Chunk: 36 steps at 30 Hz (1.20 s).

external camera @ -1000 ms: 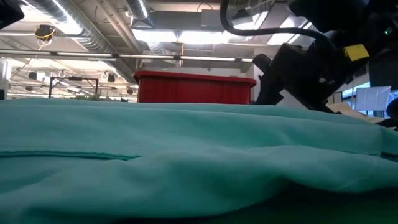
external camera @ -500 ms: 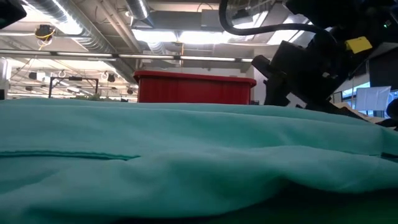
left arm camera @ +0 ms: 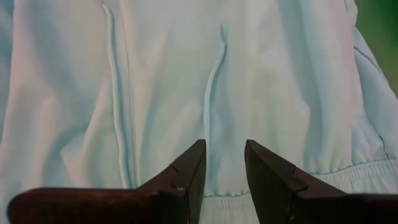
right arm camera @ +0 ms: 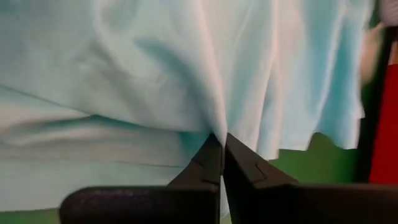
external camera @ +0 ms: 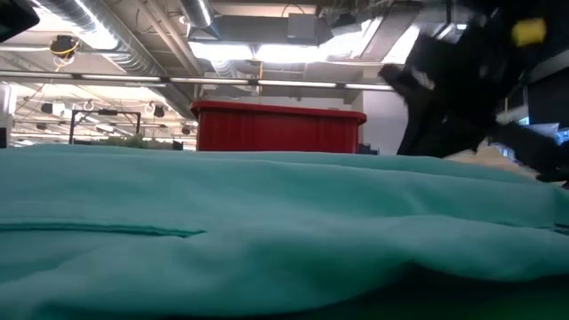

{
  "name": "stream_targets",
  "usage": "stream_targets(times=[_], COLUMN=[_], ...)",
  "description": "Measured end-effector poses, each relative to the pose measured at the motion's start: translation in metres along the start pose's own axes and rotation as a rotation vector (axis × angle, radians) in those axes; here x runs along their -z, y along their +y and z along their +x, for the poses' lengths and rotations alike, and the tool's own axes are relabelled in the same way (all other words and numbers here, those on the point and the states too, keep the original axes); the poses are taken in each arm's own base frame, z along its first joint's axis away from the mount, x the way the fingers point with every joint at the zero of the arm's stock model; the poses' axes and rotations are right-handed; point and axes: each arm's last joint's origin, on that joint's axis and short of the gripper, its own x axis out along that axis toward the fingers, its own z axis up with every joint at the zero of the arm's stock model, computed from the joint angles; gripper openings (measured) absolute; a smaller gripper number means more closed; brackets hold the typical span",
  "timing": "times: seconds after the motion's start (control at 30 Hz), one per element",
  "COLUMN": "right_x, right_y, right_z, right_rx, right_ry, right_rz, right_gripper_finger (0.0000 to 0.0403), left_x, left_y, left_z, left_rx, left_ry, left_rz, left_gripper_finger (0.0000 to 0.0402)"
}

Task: Fold Laundry from Bin
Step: Fold the blue short

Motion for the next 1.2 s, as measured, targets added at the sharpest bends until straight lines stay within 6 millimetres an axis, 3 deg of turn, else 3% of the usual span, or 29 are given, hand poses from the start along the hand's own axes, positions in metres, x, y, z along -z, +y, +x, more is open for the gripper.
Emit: stream_targets(times=[0.23, 0.37, 0.57, 0.8, 1.03, 1.2], right_x=[0.003, 0.011, 0.022, 0.022, 0.022, 0.022], right_y=[-0.006, -0.006, -0.004, -0.004, -0.004, -0.004], right_z=[-0.038, -0.049, -0.051, -0.050, -0.050, -0.050], right_rx=[-0.045, -0.112, -0.160, -0.147, -0.146, -0.146], right_ry=[-0.068, -0.039, 0.064, 0.059, 0.061, 0.061], right_rz=[0.073, 0.094, 0.086, 0.090, 0.114, 0.115], right_gripper_finger=[0.0005, 0.0005, 0.0003, 0.0002, 0.0002, 0.0002], left_x=[0.000, 0.000, 0.000, 0.002, 0.033, 0.044], left_y=[0.000, 0.000, 0.000, 0.000, 0.007, 0.021], left_z=[0.000, 0.000, 0.000, 0.001, 0.012, 0.017], left_rx=[-0.011, -0.011, -0.012, 0.020, 0.007, -0.124], left_ry=[-0.016, -0.016, -0.017, 0.035, 0.128, 0.118], left_rz=[0.006, 0.006, 0.008, -0.016, 0.002, 0.083], left_gripper_finger=[0.0105, 0.0105, 0.0105, 0.0105, 0.0105, 0.0105])
